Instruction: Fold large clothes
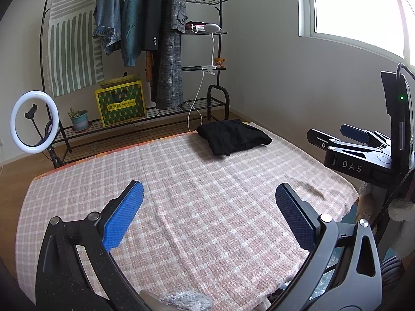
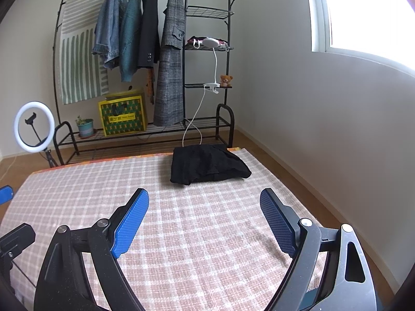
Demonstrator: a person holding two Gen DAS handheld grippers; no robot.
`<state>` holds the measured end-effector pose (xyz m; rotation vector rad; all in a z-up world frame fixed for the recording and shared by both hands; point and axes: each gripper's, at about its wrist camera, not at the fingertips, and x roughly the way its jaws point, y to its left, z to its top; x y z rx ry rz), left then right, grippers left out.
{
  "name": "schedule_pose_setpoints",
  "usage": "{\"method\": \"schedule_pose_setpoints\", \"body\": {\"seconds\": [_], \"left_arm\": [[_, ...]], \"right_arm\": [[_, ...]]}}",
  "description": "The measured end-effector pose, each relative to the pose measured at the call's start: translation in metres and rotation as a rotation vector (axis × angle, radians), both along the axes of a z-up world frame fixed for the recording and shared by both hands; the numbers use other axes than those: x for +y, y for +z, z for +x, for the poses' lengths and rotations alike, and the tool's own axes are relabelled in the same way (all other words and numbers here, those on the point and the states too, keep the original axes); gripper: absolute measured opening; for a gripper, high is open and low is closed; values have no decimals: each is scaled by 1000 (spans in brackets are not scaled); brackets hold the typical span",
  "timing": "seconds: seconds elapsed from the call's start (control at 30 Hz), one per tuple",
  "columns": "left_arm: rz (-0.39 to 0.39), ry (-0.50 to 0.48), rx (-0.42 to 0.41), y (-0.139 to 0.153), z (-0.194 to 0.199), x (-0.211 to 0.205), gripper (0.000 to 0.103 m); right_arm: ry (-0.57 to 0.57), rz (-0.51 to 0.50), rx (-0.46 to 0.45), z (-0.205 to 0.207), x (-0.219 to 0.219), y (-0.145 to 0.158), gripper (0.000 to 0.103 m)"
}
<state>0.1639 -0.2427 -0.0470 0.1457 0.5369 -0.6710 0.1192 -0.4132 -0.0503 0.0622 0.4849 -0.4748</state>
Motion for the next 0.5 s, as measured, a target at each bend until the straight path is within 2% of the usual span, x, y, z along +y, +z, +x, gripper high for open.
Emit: {"method": "schedule_pose_setpoints", "body": {"seconds": [0.5], "left_arm": [[-21,9,-15,5,-3,2,103]], "right_arm": [[12,0,7,-1,0,-1,88]]}}
